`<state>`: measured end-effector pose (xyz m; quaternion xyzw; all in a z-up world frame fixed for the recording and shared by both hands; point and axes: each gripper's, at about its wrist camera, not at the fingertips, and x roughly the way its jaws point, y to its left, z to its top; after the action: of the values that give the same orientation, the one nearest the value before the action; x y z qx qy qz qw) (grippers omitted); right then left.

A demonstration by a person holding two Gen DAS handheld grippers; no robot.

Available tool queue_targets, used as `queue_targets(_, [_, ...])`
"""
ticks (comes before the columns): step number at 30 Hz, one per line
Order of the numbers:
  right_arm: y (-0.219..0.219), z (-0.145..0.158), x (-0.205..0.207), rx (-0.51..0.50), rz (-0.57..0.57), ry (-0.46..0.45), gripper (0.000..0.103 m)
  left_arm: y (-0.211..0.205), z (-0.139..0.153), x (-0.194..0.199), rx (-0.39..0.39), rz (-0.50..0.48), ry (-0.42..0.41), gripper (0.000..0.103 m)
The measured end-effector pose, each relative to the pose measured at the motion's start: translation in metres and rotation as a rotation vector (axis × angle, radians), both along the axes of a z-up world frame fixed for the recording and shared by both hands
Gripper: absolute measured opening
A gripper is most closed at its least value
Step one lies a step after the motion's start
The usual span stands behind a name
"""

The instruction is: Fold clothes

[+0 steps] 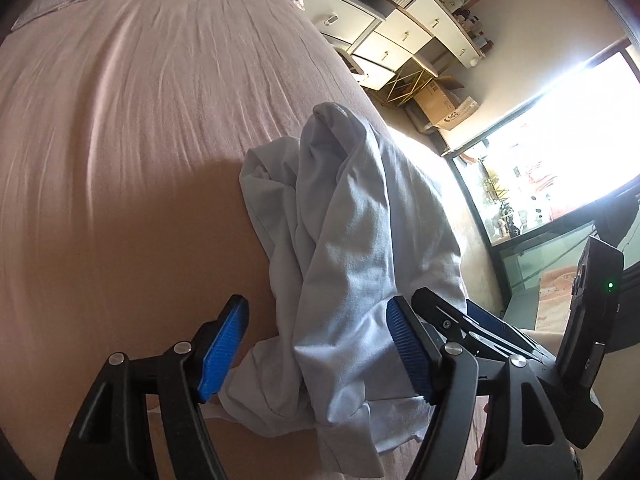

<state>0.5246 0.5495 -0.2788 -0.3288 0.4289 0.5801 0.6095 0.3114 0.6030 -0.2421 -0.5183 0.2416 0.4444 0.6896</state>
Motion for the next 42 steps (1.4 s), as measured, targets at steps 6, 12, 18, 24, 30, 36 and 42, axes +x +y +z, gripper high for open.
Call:
queue_targets(6, [-0.022,0.036,-0.007,0.038,0.01,-0.018,0.086,-0.015,0.03,-0.012,0.035,0.018,0.076,0.075])
queue_targets(12, [-0.042,0.072,-0.024,0.078,0.032,-0.061,0.086,-0.021,0.065,-0.016,0.124,0.08,0.171,0.075])
queue_targets(18, [-0.057,0.107,-0.04,0.114,0.051,-0.097,0.086,-0.036,0.096,-0.022,0.181,0.091,0.2,0.075])
queue_targets(24, [-0.087,0.139,-0.049,0.132,0.045,-0.139,0.086,-0.053,0.124,-0.018,0.225,0.063,0.205,0.075])
queue_targets(30, [-0.119,0.176,-0.067,0.192,0.058,-0.205,0.086,-0.088,0.169,-0.015,0.331,0.007,0.301,0.075])
queue_targets(36, [-0.159,0.212,-0.088,0.234,0.009,-0.251,0.086,-0.125,0.206,-0.031,0.384,-0.027,0.33,0.075])
queue_targets(42, [-0.203,0.245,-0.103,0.279,-0.034,-0.279,0.086,-0.159,0.231,-0.053,0.389,-0.053,0.316,0.075])
